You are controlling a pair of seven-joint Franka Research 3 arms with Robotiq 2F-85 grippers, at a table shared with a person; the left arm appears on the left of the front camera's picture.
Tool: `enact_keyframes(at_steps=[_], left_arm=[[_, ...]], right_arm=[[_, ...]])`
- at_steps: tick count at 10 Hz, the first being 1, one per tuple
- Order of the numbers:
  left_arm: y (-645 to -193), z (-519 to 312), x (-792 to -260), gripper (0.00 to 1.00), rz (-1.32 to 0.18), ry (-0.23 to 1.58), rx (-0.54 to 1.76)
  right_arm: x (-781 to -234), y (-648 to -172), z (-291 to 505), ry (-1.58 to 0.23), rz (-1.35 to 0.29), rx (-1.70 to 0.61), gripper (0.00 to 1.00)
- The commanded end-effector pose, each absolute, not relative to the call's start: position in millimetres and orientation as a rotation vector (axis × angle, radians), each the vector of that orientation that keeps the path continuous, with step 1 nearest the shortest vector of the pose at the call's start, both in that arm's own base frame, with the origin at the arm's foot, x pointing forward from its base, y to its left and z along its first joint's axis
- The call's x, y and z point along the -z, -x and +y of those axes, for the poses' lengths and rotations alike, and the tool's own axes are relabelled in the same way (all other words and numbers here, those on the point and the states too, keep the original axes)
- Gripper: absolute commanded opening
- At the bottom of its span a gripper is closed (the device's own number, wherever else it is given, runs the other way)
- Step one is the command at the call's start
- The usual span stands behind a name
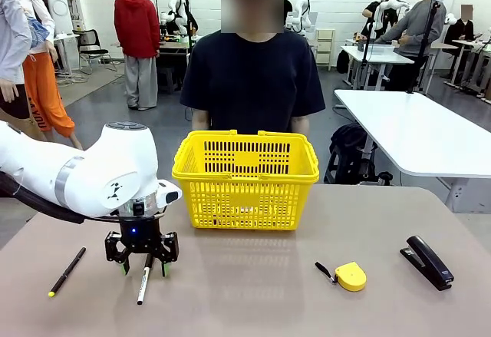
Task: Place the items the person wants into the basket.
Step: Pick up the item the person points to and place it in the Market Basket.
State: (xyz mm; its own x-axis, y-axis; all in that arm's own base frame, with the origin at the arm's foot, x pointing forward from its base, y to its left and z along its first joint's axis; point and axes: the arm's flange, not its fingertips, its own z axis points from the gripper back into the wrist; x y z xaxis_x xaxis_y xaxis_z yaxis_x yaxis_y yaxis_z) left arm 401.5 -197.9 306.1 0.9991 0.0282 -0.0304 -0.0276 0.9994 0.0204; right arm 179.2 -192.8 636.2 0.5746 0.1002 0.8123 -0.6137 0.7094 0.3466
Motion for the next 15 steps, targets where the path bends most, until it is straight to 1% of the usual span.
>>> enact_keyframes(at_steps=[1,2,4,5,6,7,10,11,12,13,14,15], left_arm=[[-405,-201,-306,0.38,-0.002,-0.04,-0.033],[-404,-201,-305,0.0,0.003,-0.041,-0.036],[-406,-201,-305,0.0,0.013,-0.041,-0.04],[-406,-201,-305,0.13,0.014,-0.041,-0.04],[-404,-201,-305,0.04,0.012,-0.038,-0.044],[-405,-200,-305,0.0,0.014,-0.036,-0.041],[-405,-196,-308,0.0,0.04,-0.024,-0.025],[-405,-190,-318,0.0,0.046,-0.012,-0.006],[-398,-185,-347,0.0,0.105,-0.045,0.139],[-385,-174,-394,0.0,0.035,-0.009,0.193],[-371,-168,-438,0.0,-0.005,-0.04,0.246],[-353,-166,-468,0.0,-0.033,-0.068,0.263]], right_arm=[[-635,-181,-192,-0.684,-0.88,-0.474,1.0],[-635,-181,-192,-0.684,-0.88,-0.474,1.0],[-635,-181,-192,-0.684,-0.88,-0.474,1.0],[-635,-181,-192,-0.684,-0.88,-0.474,1.0],[-635,-181,-192,-0.684,-0.88,-0.474,1.0],[-635,-181,-192,-0.684,-0.88,-0.474,1.0],[-635,-181,-192,-0.684,-0.88,-0.474,1.0],[-635,-181,-192,-0.684,-0.88,-0.474,1.0],[-635,-181,-192,-0.684,-0.88,-0.474,1.0],[-635,-181,-192,-0.684,-0.88,-0.474,1.0],[-635,-181,-192,-0.684,-0.88,-0.474,1.0],[-635,-181,-192,-0.684,-0.88,-0.474,1.0]])
